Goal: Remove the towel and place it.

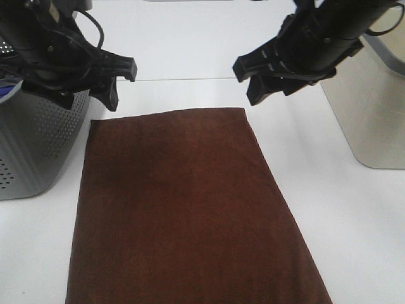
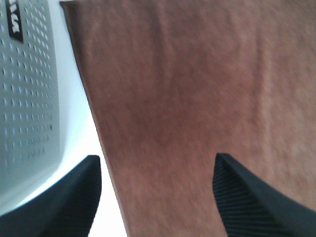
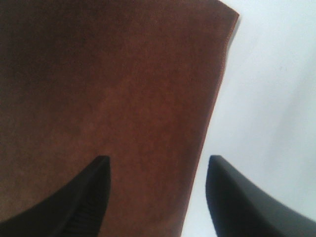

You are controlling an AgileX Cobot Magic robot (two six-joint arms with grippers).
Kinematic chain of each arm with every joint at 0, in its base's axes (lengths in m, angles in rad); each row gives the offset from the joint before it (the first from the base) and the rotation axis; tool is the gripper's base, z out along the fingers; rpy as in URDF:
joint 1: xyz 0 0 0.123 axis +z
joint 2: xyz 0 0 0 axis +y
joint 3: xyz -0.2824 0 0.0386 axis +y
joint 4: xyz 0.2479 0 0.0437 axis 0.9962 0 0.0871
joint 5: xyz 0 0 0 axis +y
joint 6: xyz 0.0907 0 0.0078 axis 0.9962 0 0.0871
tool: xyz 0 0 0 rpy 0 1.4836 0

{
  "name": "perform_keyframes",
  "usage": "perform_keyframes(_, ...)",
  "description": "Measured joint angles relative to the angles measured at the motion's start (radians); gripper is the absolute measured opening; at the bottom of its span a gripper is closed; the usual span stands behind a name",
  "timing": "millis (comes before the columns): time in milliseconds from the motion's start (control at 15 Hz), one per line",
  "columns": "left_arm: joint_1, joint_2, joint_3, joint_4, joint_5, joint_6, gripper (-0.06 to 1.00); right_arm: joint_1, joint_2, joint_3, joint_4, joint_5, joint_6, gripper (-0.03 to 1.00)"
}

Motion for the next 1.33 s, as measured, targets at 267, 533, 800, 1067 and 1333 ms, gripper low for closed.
perform_keyframes(267, 0.071, 0.196, -0.206, 0.0, -0.003, 0.082, 0.62, -0.033, 0.295, -0.316, 0.017, 0.067, 0.0, 0.55)
perform_keyframes(533, 0.085, 0.341, -0.367, 0.0, -0.005, 0.133, 0.62, -0.148, 0.541, -0.608, 0.11, 0.17, -0.032, 0.55)
perform_keyframes(800, 0.085, 0.358, -0.382, 0.009, -0.004, 0.157, 0.62, -0.186, 0.744, -0.81, 0.097, 0.209, -0.045, 0.55)
perform_keyframes(1067, 0.085, 0.358, -0.386, 0.01, 0.0, 0.161, 0.62, -0.203, 0.851, -0.884, 0.045, 0.205, -0.059, 0.54)
perform_keyframes(1333, 0.085, 0.358, -0.386, 0.01, 0.0, 0.164, 0.62, -0.203, 0.898, -0.903, 0.087, 0.187, -0.08, 0.54)
